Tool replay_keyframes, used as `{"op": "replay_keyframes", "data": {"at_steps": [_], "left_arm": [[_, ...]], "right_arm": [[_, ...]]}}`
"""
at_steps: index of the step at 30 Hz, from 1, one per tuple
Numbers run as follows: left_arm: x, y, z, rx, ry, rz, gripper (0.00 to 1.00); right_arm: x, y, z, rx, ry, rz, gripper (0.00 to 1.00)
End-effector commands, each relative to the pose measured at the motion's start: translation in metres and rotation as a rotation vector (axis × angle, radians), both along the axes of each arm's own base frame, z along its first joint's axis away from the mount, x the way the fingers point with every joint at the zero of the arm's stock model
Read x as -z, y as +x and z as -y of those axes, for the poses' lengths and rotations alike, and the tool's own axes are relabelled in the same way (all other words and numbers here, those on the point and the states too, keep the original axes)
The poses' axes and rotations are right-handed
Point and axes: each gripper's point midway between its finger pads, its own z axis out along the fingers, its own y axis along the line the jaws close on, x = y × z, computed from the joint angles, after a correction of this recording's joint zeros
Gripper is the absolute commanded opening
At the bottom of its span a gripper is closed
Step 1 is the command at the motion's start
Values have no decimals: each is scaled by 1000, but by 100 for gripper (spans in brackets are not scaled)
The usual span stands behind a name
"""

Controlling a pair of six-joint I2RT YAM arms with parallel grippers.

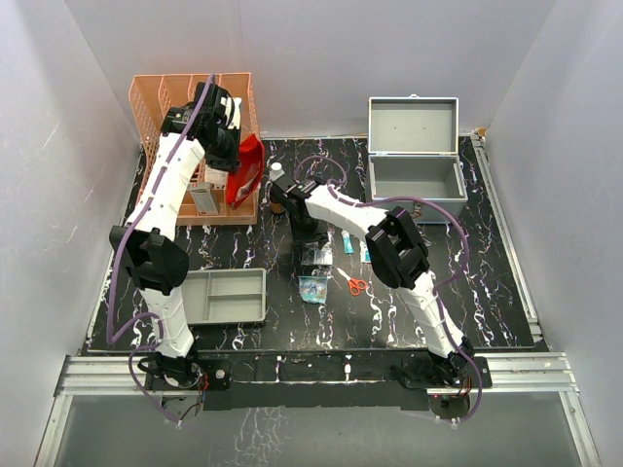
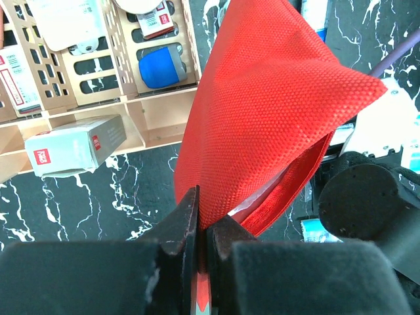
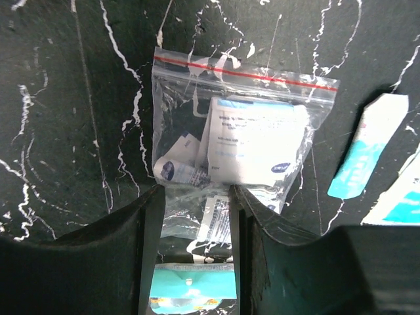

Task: Organize the medicine kit
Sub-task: Pick up the medical item at the center of the board, then place the medical item at the medicine pouch.

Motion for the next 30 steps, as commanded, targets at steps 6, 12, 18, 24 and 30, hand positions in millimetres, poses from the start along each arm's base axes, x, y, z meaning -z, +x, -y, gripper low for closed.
{"op": "replay_keyframes", "data": {"at_steps": [6, 12, 18, 24, 30], "left_arm": [[-33, -10, -4, -7, -30, 78, 0], [-35, -10, -5, -5, -28, 85, 0], [-35, -8, -5, 7, -18, 94, 0], [-36, -7, -8, 13, 2, 98, 0], [-39, -5, -2, 26, -22, 96, 0]], "right_arm": [[26, -6, -5, 36, -10, -59, 41], [26, -10, 7, 43, -50, -63, 14], [-7, -2, 2, 45, 18, -2, 0], [-103, 14, -34, 10, 312, 142, 0], [-209, 25, -37, 41, 656, 286, 0]]}}
